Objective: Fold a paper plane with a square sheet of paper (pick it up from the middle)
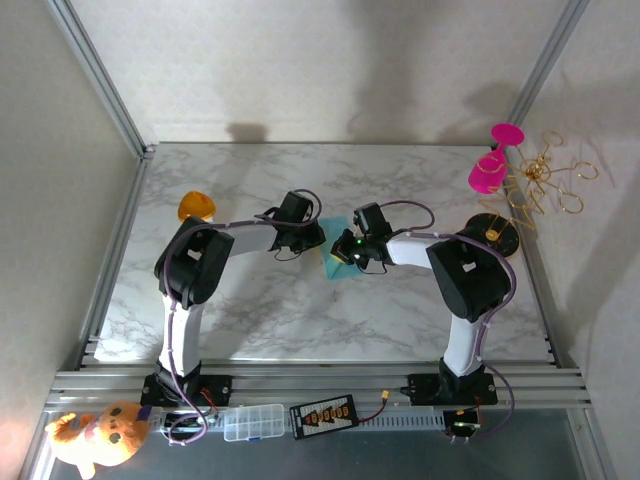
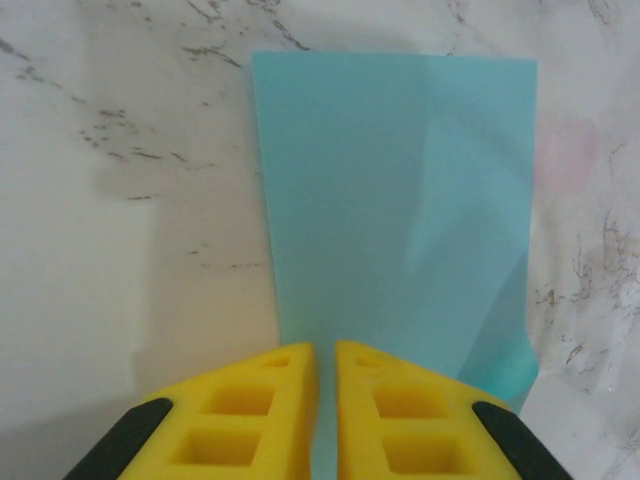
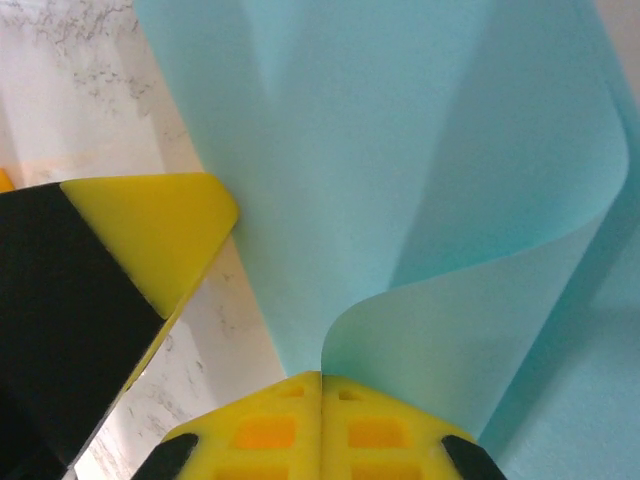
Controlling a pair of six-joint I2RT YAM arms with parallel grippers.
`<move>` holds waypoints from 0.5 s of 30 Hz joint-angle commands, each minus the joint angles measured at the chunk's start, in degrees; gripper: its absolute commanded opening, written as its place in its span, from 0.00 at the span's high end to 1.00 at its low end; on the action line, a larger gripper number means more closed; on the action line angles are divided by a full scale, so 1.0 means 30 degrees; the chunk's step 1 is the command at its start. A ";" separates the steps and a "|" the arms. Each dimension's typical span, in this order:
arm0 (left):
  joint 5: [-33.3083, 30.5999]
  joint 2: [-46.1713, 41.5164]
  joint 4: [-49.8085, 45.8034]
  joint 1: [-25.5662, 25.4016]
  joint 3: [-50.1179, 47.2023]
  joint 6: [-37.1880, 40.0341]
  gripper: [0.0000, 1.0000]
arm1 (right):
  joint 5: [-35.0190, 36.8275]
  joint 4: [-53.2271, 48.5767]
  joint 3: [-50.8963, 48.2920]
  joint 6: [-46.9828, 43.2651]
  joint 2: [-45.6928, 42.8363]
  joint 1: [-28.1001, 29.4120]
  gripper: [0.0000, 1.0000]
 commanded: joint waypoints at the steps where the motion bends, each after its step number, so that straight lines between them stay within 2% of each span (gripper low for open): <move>1: -0.0960 0.1604 -0.0984 -0.0332 -0.0389 0.0288 0.86 | 0.0352 0.0264 -0.0145 0.0169 0.0304 0.0138 1.00; 15: -0.0953 0.1642 -0.1019 -0.0357 -0.0359 0.0255 0.86 | 0.0220 0.0663 -0.0145 0.0194 0.0589 0.0150 1.00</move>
